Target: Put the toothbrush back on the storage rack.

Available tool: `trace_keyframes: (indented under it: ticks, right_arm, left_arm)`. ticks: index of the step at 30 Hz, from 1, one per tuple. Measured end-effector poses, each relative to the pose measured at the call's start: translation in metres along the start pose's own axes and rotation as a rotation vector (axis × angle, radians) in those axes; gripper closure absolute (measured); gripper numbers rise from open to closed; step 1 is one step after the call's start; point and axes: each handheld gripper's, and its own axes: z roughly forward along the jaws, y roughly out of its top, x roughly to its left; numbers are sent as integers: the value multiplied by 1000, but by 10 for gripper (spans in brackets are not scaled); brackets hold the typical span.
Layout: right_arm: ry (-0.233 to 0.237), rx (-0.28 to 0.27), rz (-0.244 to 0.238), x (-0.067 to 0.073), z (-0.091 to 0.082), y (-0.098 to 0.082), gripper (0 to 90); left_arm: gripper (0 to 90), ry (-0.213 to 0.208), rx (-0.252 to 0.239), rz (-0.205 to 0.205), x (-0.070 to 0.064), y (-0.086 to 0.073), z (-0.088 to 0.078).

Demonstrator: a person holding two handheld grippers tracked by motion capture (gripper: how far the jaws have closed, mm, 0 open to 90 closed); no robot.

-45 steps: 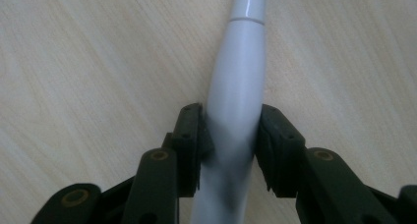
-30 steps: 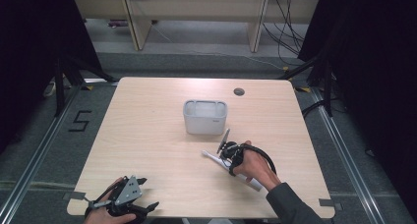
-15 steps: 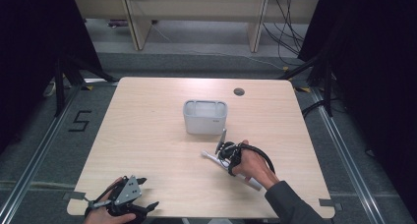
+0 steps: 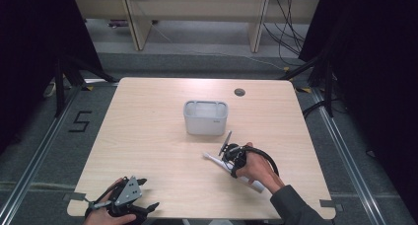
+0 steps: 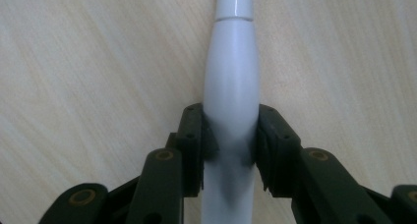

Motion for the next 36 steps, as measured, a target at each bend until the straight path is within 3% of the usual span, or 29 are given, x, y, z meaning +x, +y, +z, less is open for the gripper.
trace_keyframes:
  ticks: [5,6,8,11,22,27,28,30,31,34,36]
  right_arm:
    - [-13,-21,-14,-1,-2,-6,668]
    - [7,-16,23,1,-5,-7,668]
    - [-10,-47,-15,-4,-9,-9,668]
    - [-10,-82,1,-3,-20,-12,669]
    - [-31,-301,30,-17,-56,-29,669]
    - [-7,-402,70,-24,-64,-33,668]
    - [-5,-421,95,-24,-64,-34,668]
    - [-18,-459,88,-28,-66,-35,668]
    - [-11,-471,116,-28,-67,-36,668]
    - [-22,-519,121,-32,-68,-37,668]
    - [-28,-543,158,-33,-69,-37,668]
  left_arm:
    - [148,-5,4,0,0,0,0]
    - [148,-3,4,-1,0,0,0]
    - [148,3,0,-6,1,0,0]
    - [148,-4,5,-2,0,0,0]
    - [148,0,8,3,1,0,0]
    - [147,3,-1,3,1,0,1]
    - [148,-1,1,0,1,0,0]
    - [148,-3,4,3,2,0,0]
    - [148,-2,8,3,2,0,0]
    - [148,0,1,-1,1,0,0]
    - [148,-2,5,3,2,0,0]
